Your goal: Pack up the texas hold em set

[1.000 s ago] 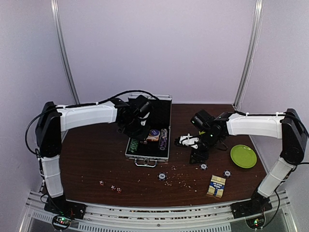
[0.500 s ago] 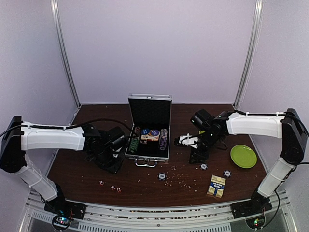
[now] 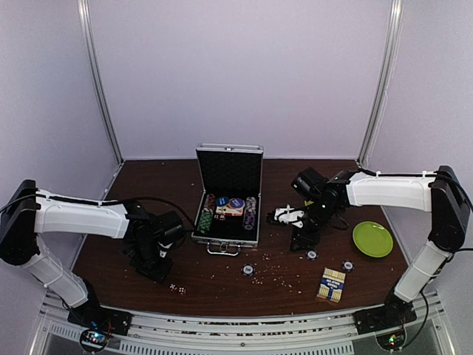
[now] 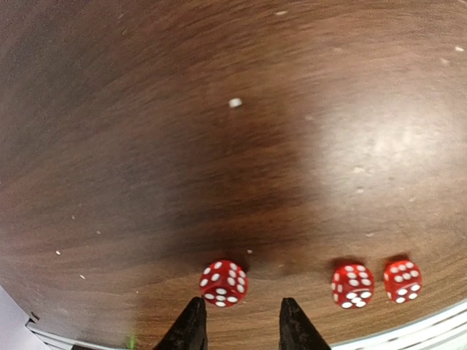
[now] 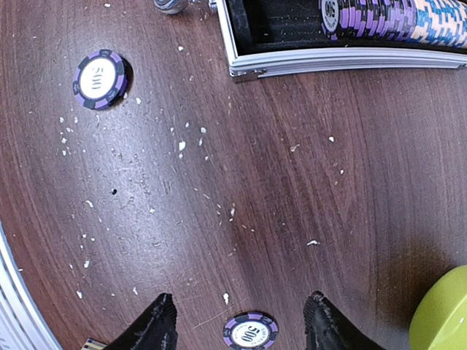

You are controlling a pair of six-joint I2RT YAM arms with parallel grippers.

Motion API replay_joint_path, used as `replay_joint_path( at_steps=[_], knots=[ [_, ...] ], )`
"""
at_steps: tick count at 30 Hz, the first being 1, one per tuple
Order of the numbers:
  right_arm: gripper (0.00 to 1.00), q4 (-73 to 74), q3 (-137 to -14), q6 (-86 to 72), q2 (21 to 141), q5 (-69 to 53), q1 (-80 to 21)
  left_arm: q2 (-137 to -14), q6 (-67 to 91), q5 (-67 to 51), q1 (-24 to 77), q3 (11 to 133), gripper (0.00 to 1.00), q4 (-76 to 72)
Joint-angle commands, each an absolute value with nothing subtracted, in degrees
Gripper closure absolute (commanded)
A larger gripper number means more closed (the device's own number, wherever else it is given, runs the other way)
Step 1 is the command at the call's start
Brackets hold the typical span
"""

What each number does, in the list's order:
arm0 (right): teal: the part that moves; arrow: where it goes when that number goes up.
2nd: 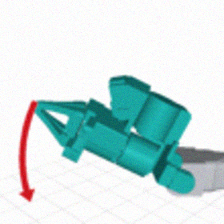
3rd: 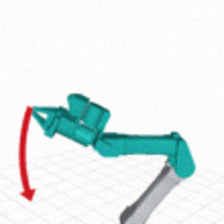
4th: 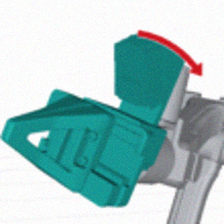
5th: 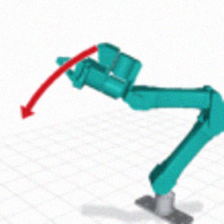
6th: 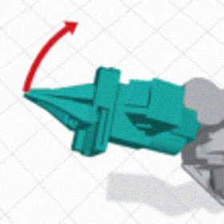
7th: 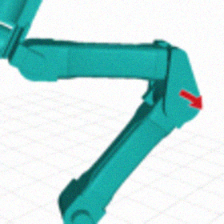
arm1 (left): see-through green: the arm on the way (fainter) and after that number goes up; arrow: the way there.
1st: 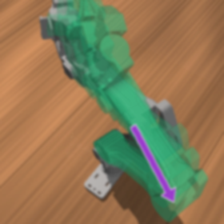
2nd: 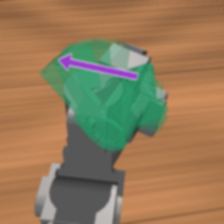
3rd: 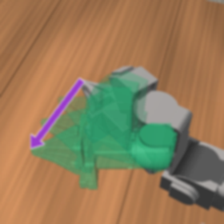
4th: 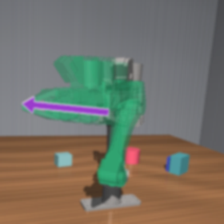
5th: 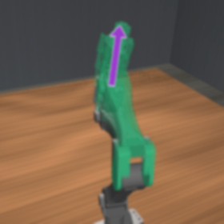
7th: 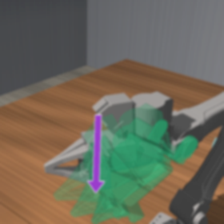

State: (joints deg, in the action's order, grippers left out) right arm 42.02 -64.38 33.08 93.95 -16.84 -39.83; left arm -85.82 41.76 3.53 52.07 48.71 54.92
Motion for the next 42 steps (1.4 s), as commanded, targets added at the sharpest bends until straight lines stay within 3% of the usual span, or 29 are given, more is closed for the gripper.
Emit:
replay_joint_path(
  at_steps=[1,11,28,37,42],
  knots=[
    [0.40,42.71,-65.65,33.31,93.70,-17.38,-39.74,-85.73,45.68,3.61,49.83,46.92,0.63,55.35],
    [0.40,42.89,-65.75,33.40,94.31,-17.40,-39.80,-86.30,46.39,-2.35,47.55,45.07,0.65,47.85],
    [0.40,43.15,-65.99,33.49,95.01,-17.31,-39.88,-87.28,45.13,-1.43,47.64,46.13,0.82,48.94],
    [0.40,43.24,-66.01,33.60,95.01,-17.32,-39.81,-85.55,39.42,4.81,47.72,60.63,0.87,58.27],
    [0.40,43.33,-66.09,33.66,94.97,-17.27,-39.92,-92.63,34.84,5.36,48.25,72.55,0.87,55.53]
  ],
)
